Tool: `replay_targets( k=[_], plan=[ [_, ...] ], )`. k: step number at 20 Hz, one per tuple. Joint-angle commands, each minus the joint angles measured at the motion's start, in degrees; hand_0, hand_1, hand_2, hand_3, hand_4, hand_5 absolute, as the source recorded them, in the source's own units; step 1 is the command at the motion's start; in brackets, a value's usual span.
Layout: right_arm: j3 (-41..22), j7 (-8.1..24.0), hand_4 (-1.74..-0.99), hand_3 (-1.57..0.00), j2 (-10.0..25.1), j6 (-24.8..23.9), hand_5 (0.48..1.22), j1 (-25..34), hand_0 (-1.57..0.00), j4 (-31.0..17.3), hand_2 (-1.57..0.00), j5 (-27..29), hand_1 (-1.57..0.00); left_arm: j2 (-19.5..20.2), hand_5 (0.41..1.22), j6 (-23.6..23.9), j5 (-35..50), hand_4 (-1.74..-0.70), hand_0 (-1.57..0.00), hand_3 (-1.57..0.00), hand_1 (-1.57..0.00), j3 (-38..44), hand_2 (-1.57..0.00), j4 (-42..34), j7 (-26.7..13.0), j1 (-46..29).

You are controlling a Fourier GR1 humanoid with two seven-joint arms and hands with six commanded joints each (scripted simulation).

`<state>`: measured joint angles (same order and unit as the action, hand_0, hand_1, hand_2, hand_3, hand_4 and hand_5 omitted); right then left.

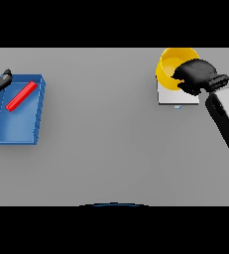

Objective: Pick up the red beaker and tilt it to pour out 1 green nut into yellow bowl. Pick up the yellow bowl and place it on the metallic measuring scale.

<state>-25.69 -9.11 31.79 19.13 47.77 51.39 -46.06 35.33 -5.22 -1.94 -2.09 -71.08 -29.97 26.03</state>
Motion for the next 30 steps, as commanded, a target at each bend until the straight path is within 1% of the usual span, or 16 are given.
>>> replay_targets(
  k=[1,5,6,8,10,14,15,16,17,19,20,22,24,27,28,30],
  plan=[
    [0.2,0.0,-1.741,-1.18,-0.4,-1.1,1.221,0.2,-1.57,-2.4,-1.50,-0.2,-1.57,0.0,0.779,-0.1,0.1,-0.86,0.00,0.00,0.00,0.0,0.00,-0.1,0.1,-0.3],
    [0.8,-1.9,-1.741,-1.32,-1.3,-3.7,1.221,1.1,-1.57,-7.8,-1.41,-0.1,-1.57,-0.8,0.802,0.3,-1.0,-0.86,0.00,0.00,0.00,-0.9,0.00,1.1,-0.3,1.4],
    [0.9,-0.8,-1.741,-1.34,-2.2,-3.7,1.221,1.5,-1.57,-8.9,-1.40,-0.1,-1.57,-0.6,0.804,0.1,-0.8,-0.86,0.00,0.00,0.00,-0.7,0.00,1.2,-0.6,1.8],
    [0.9,-1.9,-1.741,-1.37,-2.6,-3.9,1.221,2.2,-1.57,-11.1,-1.39,-0.1,-1.57,-0.6,0.809,0.0,-0.8,-0.86,0.00,0.00,0.00,-0.7,0.00,1.4,0.0,1.1],
    [0.6,-2.6,-1.741,-1.39,-3.0,-4.5,1.221,2.1,-1.57,-12.6,-1.38,-0.4,-1.57,-0.3,0.802,-0.4,-0.5,-0.85,0.00,0.00,0.00,-0.6,0.00,1.0,-0.4,1.2],
    [0.5,-2.0,-1.741,-1.45,-3.2,-4.4,1.221,2.0,-1.57,-13.6,-1.37,-0.4,-1.57,-0.7,0.783,-0.4,-0.5,-0.84,0.00,0.00,0.00,-0.9,0.00,1.0,-0.5,1.0],
    [0.6,-2.6,-1.741,-1.38,-2.9,-4.1,1.221,2.0,-1.57,-13.3,-1.40,-0.1,-1.57,-0.6,0.780,-0.5,-0.2,-0.84,0.00,0.00,0.00,-0.7,0.00,0.7,-0.7,0.8],
    [0.8,-2.2,-1.741,-1.25,-3.3,-4.3,1.221,1.8,-1.57,-13.8,-1.44,0.1,-1.50,-0.7,0.779,-0.5,-0.7,-0.84,0.00,0.00,0.00,-1.1,0.00,0.9,-0.2,0.7],
    [0.7,-1.9,-1.682,-1.11,-3.4,-4.3,1.221,2.0,-1.56,-13.9,-1.34,-0.1,-1.43,-1.0,0.775,-0.2,-0.9,-0.84,0.00,0.00,0.00,-1.2,0.00,1.4,-0.6,1.3],
    [1.4,-1.8,-1.592,-0.82,-3.5,-4.4,1.074,2.2,-1.33,-15.1,-1.01,0.5,-1.12,-0.3,0.774,-0.4,-0.6,-0.84,0.00,0.00,0.00,-0.6,0.00,1.5,0.0,0.9],
    [2.1,-1.4,-1.559,-0.69,-3.7,-3.4,1.014,2.6,-1.15,-15.5,-0.85,1.3,-0.96,-0.5,0.771,-0.5,-0.5,-0.83,0.00,0.00,0.00,-0.7,0.00,1.5,0.0,1.2],
    [2.6,-1.1,-1.513,-0.48,-3.7,-1.8,0.923,2.9,-0.76,-15.4,-0.58,2.1,-0.67,-0.6,0.764,-0.5,-0.4,-0.84,0.00,0.00,0.00,-0.5,0.00,1.8,0.4,1.2],
    [2.6,-0.4,-1.485,-0.32,-3.8,-0.9,0.863,1.8,-0.48,-14.7,-0.38,2.6,-0.46,-0.7,0.760,-0.5,-0.1,-0.84,0.00,0.00,0.00,-0.5,0.00,1.1,0.7,0.7],
    [1.9,-0.3,-1.448,-0.16,-3.8,-0.9,0.824,2.2,-0.25,-14.5,-0.19,1.8,-0.24,-1.2,0.750,0.0,-0.8,-0.83,0.00,0.00,0.00,-1.1,0.00,1.2,-0.1,1.3],
    [1.6,-0.9,-1.435,-0.13,-3.2,-0.3,0.817,2.5,-0.20,-14.4,-0.15,1.6,-0.19,-0.8,0.752,-0.4,-0.5,-0.83,0.00,0.00,0.00,-0.9,0.00,0.9,-0.4,1.4],
    [1.4,0.1,-1.409,-0.08,-3.6,0.0,0.804,2.7,-0.13,-15.3,-0.10,1.2,-0.12,-0.6,0.755,-0.3,-0.6,-0.84,0.00,0.00,0.00,-0.9,0.00,0.6,-0.1,0.8]
  ],
)
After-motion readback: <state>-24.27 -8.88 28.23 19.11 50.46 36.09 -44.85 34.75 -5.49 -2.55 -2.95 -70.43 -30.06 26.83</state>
